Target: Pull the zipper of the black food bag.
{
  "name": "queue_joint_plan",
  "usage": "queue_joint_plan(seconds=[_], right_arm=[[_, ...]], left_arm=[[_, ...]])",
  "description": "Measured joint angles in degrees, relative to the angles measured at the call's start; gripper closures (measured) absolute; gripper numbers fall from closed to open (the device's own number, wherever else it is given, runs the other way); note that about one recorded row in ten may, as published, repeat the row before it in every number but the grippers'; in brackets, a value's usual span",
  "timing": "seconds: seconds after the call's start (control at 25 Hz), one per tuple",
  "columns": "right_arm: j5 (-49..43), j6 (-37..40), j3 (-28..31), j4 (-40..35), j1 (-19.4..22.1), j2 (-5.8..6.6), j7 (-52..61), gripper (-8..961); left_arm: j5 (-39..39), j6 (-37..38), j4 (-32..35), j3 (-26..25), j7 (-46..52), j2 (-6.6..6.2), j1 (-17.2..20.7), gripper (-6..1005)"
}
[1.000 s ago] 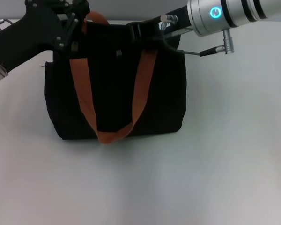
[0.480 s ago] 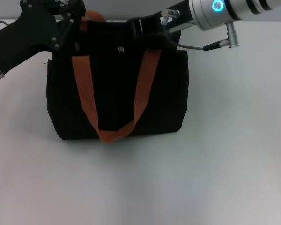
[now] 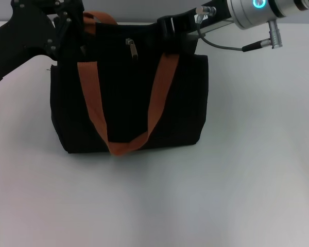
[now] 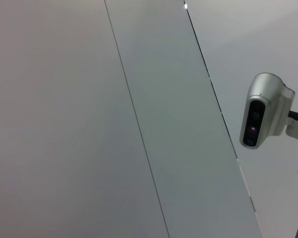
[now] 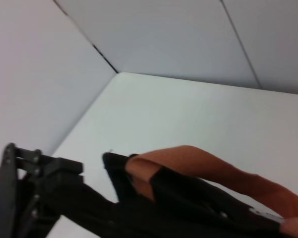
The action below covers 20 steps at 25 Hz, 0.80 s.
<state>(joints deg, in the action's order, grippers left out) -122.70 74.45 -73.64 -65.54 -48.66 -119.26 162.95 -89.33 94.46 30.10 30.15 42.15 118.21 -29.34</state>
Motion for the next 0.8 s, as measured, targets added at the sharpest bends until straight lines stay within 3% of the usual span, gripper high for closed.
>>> queue_joint_plan(seconds=[0.12,0.56,0.8], right_arm=[[1.7,0.14,0.05,-0.15,0.34,0.0,-0.63,955],[5.49,3.98,2.24,-0.26,-0.75,0.14,-1.84,842],[2.55,4.51,1.88,0.36,-1.83,0.18,-1.3,676]], left_arm=[[0.01,0.15,0.01,0.06,0.02,0.0,0.03,969],[0.05,1.11,0.0,0.02,0.47,0.03,0.08,969],[0.05,1.46,-0.01,0.0,0.81,0.02,0.13,968]])
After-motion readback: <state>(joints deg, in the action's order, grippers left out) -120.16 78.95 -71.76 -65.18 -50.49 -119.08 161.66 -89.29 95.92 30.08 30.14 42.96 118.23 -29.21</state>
